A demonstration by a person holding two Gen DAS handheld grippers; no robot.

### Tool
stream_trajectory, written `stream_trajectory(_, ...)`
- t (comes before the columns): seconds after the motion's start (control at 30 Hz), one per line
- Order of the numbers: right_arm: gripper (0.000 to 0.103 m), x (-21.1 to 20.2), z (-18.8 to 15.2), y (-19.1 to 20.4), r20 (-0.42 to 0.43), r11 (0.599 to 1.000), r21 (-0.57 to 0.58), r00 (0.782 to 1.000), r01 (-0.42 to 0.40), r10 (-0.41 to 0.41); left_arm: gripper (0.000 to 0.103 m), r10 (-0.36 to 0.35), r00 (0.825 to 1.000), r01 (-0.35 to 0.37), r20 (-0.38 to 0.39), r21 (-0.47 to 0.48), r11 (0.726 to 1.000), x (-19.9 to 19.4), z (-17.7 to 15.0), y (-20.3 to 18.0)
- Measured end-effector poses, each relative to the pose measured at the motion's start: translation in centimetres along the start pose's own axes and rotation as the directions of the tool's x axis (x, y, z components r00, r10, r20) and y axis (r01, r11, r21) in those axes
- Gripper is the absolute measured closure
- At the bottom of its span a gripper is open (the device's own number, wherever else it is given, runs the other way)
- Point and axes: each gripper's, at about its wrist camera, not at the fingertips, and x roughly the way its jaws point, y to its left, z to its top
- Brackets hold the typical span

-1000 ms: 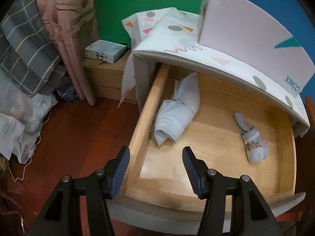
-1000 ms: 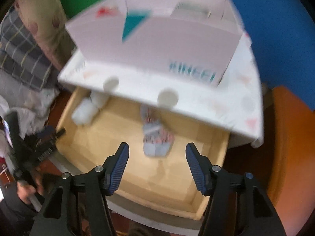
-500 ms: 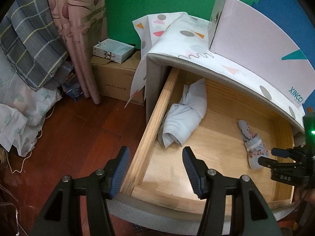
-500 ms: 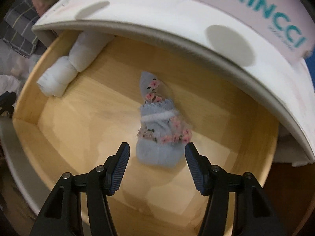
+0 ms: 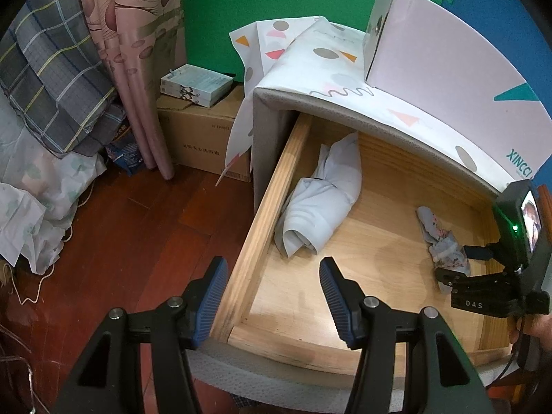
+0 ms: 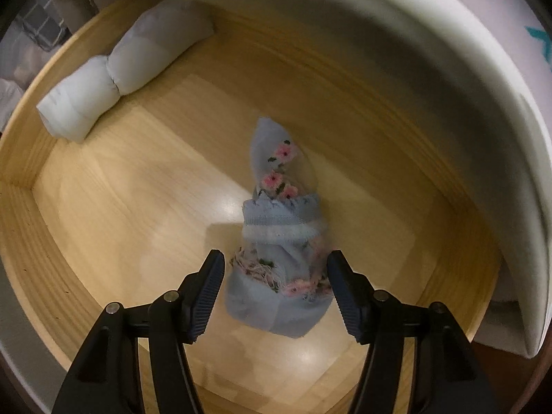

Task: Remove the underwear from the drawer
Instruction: 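Lower the right tool onto the pink-floral sock and grasp it, then lower the left tool onto the white rolled item and grasp it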

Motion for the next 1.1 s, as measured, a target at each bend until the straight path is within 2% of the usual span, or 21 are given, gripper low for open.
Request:
stream_trajectory(0.23,0.046,1.2,0.2,1.0,-0.026,0.999,-0.038,0.999,0.021,-0.022,0.046,-0.003,1.000,0.003,-0.004,0.000,1.000,0.1,-0.1,0.0)
stream_trajectory(0.3,0.055,1.2,0.1,1.0,-0.027,0.999,-0.036,1.000,0.002,-0.003,0.046,-0.005,1.000,0.005,-0.005,-0.001,1.000,0.1,-0.1,0.0)
stream_trajectory(0.4,0.063,1.1,-0.3,1.1,-0.042,0.999,-0.024,0.998,-0.038,0.037,0.046,-0.009,1.000,0.009,-0.004,0.001,1.000,0.1,0.0,-0.1)
stream_trajectory(0.5,0.067,1.1,-0.8,0.7,-0.069,0.998,-0.015,0.996,-0.063,0.062,0.046,-0.011,1.000,0.011,-0.003,-0.001,1.000,0.0,0.0,0.1)
stream_trajectory(0.8,0.071,1.1,-2.1,1.7,-0.159,0.998,-0.024,0.986,-0.062,0.057,0.046,-0.016,1.000,0.016,-0.003,0.000,1.000,0.0,0.0,0.1)
stream_trajectory(0.83,0.071,1.5,-2.4,1.9,-0.192,0.997,-0.008,0.979,-0.071,0.068,0.046,-0.016,1.000,0.016,-0.004,0.000,1.000,0.0,0.0,0.0)
stream_trajectory(1.1,0.071,1.9,-3.8,0.1,-0.286,0.990,0.125,0.953,-0.069,0.103,0.046,-0.017,1.000,0.017,-0.001,-0.001,1.000,0.0,0.0,0.0)
